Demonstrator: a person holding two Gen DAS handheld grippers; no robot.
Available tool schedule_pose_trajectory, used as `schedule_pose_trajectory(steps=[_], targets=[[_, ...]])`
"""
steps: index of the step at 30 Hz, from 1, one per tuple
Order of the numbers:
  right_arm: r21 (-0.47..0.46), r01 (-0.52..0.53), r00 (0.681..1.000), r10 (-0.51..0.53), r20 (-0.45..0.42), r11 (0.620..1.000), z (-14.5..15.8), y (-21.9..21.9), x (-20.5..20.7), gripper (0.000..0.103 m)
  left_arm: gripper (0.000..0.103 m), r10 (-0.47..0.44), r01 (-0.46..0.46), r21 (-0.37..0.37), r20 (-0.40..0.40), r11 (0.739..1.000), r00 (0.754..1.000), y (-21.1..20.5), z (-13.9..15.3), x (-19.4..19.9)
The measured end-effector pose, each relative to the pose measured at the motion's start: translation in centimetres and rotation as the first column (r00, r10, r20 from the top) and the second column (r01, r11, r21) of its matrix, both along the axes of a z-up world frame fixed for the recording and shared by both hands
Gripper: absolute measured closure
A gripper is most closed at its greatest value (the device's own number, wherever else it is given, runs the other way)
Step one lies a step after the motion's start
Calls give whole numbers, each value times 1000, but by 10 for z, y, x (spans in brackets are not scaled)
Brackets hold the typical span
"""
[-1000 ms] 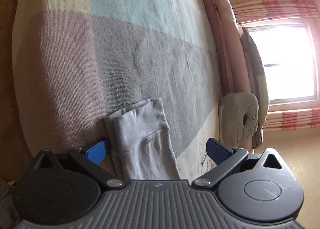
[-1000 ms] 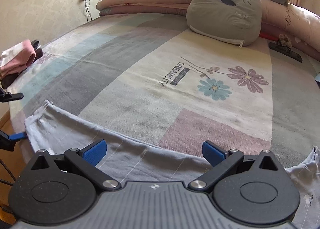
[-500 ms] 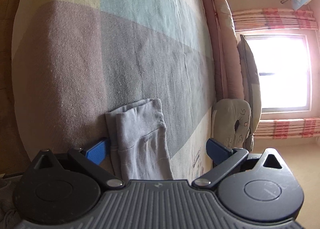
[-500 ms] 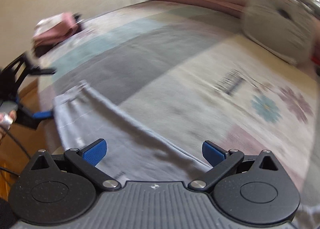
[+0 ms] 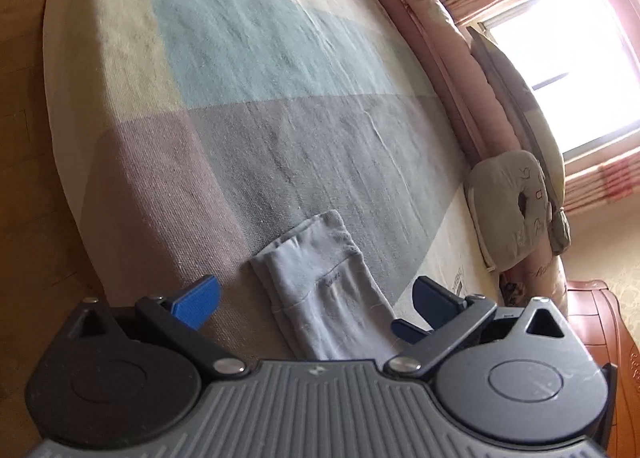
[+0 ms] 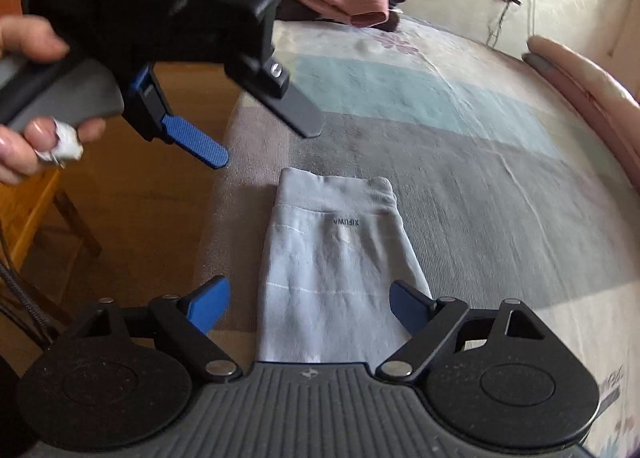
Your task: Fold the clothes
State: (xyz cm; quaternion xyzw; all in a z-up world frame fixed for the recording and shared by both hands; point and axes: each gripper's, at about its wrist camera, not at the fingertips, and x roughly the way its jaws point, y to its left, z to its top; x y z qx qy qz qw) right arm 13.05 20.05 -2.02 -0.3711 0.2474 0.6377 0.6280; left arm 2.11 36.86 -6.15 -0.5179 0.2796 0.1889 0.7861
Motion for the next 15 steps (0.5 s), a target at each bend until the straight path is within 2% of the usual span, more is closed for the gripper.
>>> schedule_pose_trajectory(steps=[8,12,15], targets=[[-67,-39,983,50,179,997,-17,5,-14,11,1,-28,31,-89,37,996,999,-9,-14,14],[-32,-53,960,59,272,998,-18,4,-20,10,1,-47,54,-126,58,991,997,-13,-18,19],[-21,-39,953,44,301,999,-17,4,-19,10,1,-50,60,-156,68,986,996,-16,-24,20]])
